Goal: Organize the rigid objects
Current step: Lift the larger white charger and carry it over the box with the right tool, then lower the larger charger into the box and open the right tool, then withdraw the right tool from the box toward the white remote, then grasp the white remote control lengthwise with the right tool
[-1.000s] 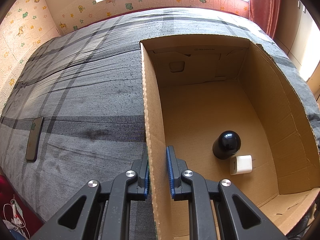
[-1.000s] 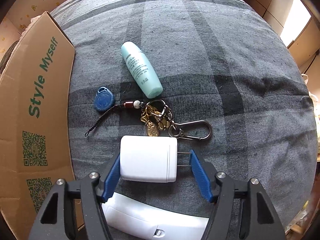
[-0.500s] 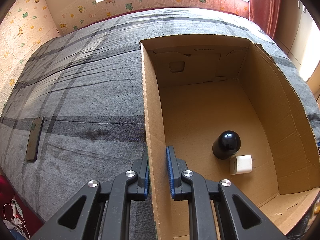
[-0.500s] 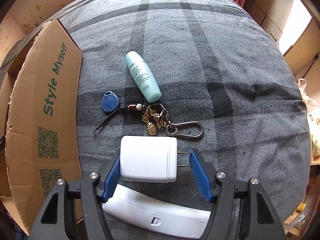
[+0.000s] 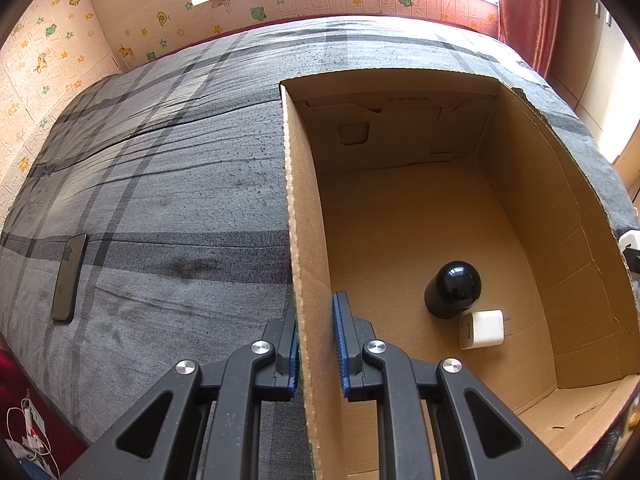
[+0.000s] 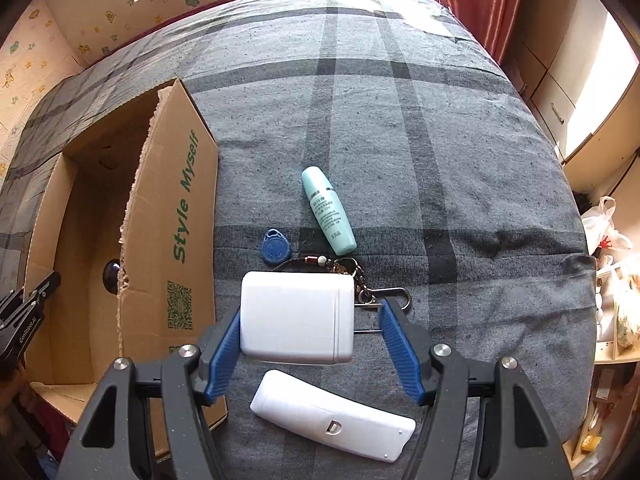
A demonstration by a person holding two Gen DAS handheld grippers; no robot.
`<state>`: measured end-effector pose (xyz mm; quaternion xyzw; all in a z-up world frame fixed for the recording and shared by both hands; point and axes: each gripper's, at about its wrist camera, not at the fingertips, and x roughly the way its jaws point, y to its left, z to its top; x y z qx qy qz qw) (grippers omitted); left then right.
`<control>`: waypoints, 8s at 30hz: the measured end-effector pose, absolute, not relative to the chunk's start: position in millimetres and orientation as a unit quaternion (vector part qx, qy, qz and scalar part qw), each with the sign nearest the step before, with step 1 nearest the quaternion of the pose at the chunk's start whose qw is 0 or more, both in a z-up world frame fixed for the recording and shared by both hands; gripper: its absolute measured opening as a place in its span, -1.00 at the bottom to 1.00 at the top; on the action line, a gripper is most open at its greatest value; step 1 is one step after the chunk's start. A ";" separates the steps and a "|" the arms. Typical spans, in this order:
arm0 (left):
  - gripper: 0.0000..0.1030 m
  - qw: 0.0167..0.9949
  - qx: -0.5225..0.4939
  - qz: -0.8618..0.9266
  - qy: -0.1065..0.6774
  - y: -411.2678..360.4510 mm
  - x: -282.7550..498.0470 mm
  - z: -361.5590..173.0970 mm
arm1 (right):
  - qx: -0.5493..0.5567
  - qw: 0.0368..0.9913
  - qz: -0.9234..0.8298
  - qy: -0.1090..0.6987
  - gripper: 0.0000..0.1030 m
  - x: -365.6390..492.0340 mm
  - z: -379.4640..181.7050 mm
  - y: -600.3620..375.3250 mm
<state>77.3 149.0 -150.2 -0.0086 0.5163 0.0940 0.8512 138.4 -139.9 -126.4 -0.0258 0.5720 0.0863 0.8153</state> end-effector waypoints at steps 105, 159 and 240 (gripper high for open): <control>-0.69 0.849 -0.028 0.089 0.520 156.6 77.5 -153.4 | -0.131 0.781 0.237 0.562 0.36 194.1 -123.4 72.0; -0.69 0.850 -0.008 0.096 0.517 148.7 73.0 -151.1 | -0.082 0.840 0.124 0.521 0.99 87.6 -73.6 -132.6; -0.69 0.850 -0.001 0.102 0.517 146.0 73.8 -150.9 | -0.159 0.750 0.178 0.616 0.00 65.5 -197.1 -140.5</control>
